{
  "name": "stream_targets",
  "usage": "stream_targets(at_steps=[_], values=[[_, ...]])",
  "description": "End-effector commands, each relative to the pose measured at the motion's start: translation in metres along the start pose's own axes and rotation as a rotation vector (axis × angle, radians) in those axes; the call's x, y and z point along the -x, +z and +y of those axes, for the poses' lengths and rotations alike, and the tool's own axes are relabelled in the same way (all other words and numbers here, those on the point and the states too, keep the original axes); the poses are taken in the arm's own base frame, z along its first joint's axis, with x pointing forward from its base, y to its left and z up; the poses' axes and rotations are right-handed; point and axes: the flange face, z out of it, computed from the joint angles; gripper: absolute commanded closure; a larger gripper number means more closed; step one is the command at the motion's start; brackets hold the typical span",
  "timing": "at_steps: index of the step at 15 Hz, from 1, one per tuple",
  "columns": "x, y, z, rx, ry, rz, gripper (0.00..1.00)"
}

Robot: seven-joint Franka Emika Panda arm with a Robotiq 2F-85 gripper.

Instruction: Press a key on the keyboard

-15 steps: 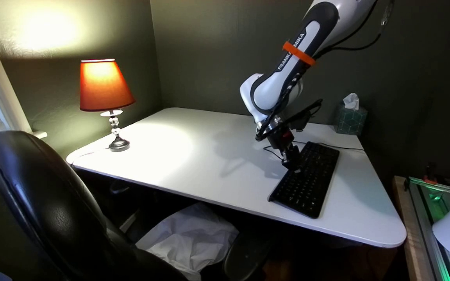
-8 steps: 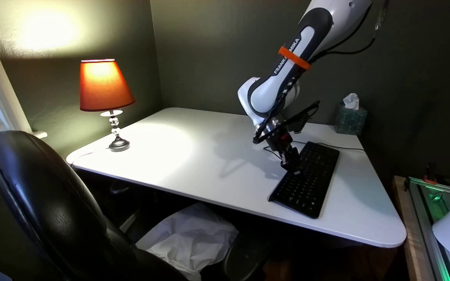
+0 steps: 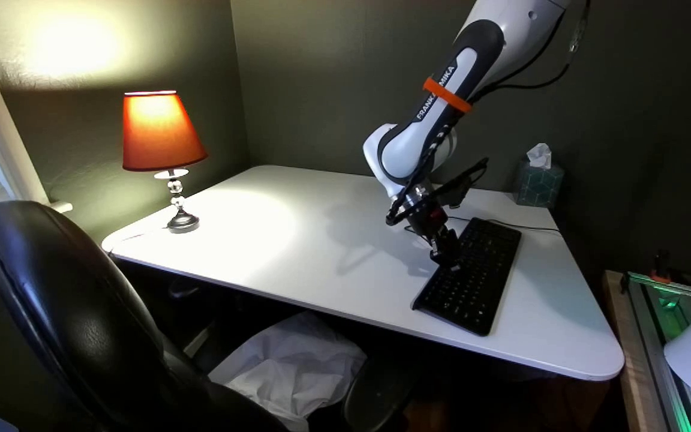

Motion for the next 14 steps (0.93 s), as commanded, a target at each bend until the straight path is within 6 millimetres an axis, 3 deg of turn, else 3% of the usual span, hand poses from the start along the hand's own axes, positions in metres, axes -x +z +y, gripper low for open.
stream_targets(at_steps=[1, 14], values=[[-0.0055, 0.0024, 0.0013, -0.014, -0.011, -0.031, 1.0], [-0.0103, 0.0013, 0.0026, -0.019, -0.008, -0.051, 1.0]])
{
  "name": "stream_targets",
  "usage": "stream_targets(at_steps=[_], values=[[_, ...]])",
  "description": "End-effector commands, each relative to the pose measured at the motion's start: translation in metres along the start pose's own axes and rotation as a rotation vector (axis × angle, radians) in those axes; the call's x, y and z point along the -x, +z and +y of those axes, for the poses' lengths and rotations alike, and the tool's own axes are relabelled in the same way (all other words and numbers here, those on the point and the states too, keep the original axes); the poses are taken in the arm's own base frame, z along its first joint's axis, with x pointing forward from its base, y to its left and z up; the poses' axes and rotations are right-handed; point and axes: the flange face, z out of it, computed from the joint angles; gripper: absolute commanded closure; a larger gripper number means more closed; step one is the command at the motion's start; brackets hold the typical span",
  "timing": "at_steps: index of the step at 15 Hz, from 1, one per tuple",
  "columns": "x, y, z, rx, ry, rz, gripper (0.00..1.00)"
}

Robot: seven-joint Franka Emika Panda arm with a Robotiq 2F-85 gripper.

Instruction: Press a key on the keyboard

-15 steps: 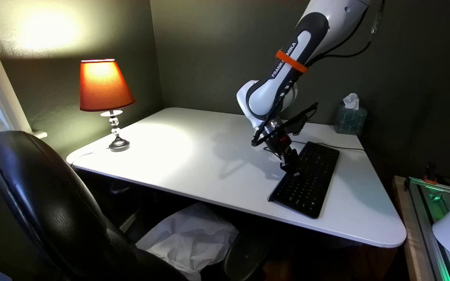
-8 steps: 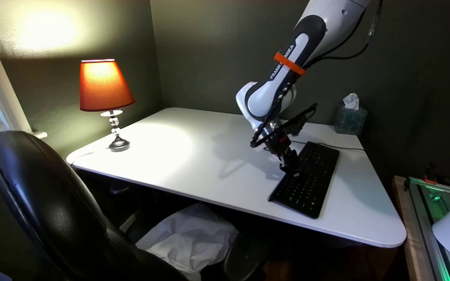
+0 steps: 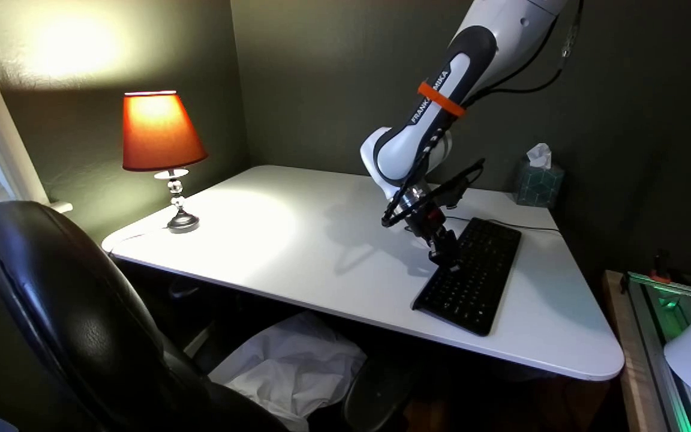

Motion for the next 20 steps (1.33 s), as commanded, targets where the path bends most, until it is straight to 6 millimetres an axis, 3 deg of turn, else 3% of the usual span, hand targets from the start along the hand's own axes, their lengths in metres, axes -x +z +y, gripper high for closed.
stream_targets(at_steps=[1, 17, 18, 20], values=[[-0.003, 0.0, -0.001, -0.013, -0.014, -0.022, 1.0], [0.017, -0.012, -0.001, -0.003, -0.017, 0.017, 1.0], [0.018, -0.014, -0.001, -0.002, -0.012, 0.023, 0.76], [0.022, -0.016, 0.0, -0.005, -0.012, 0.03, 0.67]])
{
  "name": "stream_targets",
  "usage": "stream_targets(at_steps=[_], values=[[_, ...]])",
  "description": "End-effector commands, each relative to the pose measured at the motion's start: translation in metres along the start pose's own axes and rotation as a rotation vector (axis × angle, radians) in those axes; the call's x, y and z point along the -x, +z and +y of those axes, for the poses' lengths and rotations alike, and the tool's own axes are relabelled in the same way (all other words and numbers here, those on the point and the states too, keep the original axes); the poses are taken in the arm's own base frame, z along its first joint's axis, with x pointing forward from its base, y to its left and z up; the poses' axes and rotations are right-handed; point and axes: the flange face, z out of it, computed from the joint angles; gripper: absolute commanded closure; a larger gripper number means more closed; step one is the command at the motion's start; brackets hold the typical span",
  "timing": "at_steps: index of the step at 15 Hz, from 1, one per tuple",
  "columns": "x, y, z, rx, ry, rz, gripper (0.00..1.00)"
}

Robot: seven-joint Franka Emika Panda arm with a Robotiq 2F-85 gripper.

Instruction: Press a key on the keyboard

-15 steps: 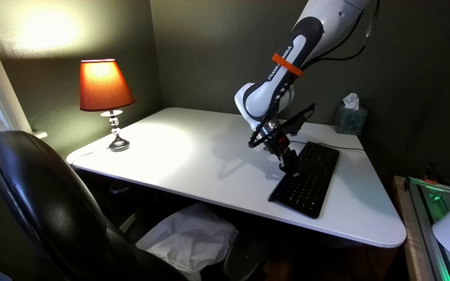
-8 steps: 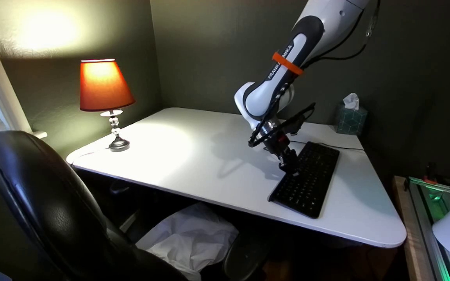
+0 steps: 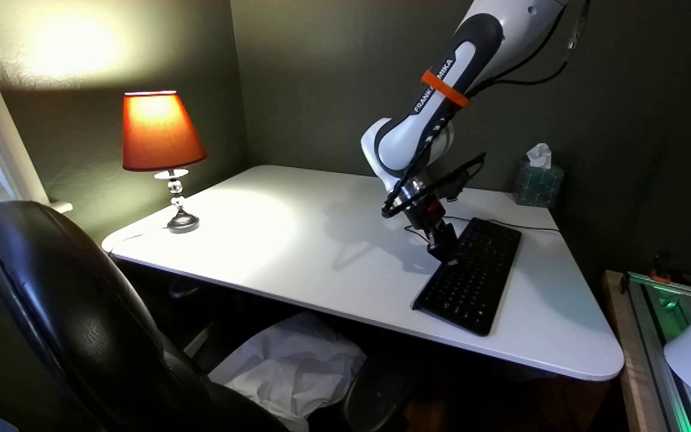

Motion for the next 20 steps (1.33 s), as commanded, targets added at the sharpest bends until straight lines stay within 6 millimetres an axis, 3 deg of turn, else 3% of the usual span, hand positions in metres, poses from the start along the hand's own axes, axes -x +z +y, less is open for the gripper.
stream_targets(at_steps=[1, 9, 20], values=[[0.015, -0.004, 0.0, -0.008, -0.01, 0.008, 0.6], [0.038, -0.018, 0.001, -0.007, -0.029, 0.088, 0.01], [0.082, -0.035, -0.001, 0.021, -0.032, 0.257, 0.0]])
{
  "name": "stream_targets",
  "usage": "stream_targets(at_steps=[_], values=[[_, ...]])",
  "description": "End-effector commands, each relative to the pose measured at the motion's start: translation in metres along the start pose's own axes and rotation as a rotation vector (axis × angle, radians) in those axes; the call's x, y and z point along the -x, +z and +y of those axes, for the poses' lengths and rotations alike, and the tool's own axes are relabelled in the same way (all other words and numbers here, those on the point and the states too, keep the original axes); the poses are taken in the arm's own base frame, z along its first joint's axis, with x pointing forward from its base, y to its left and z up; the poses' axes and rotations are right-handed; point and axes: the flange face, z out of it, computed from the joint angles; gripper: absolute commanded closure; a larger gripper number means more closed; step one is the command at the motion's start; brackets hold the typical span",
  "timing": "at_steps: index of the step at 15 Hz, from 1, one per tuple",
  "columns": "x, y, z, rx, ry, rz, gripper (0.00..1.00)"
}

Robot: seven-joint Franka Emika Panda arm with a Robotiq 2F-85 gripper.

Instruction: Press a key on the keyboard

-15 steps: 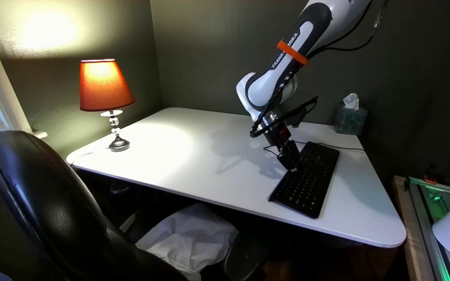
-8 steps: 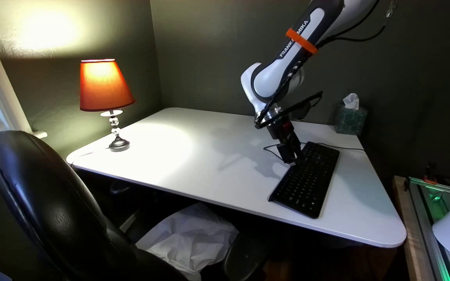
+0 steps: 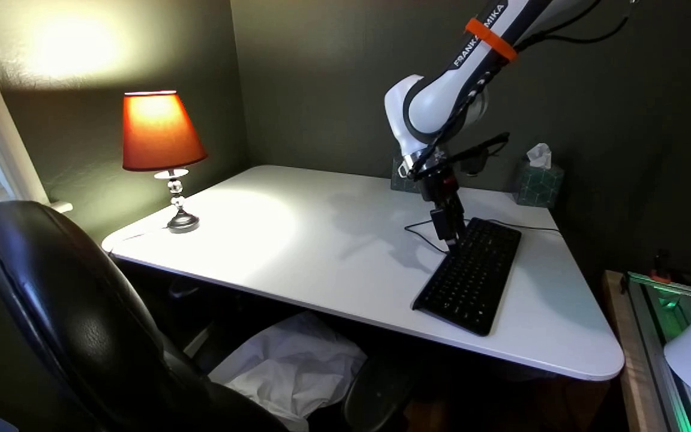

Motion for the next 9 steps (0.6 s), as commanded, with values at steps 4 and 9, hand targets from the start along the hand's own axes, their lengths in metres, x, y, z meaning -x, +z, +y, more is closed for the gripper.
stream_targets(at_steps=[4, 9], values=[[0.014, -0.006, -0.002, 0.004, 0.001, 0.031, 0.0], [0.016, -0.006, -0.003, 0.004, 0.001, 0.032, 0.0]])
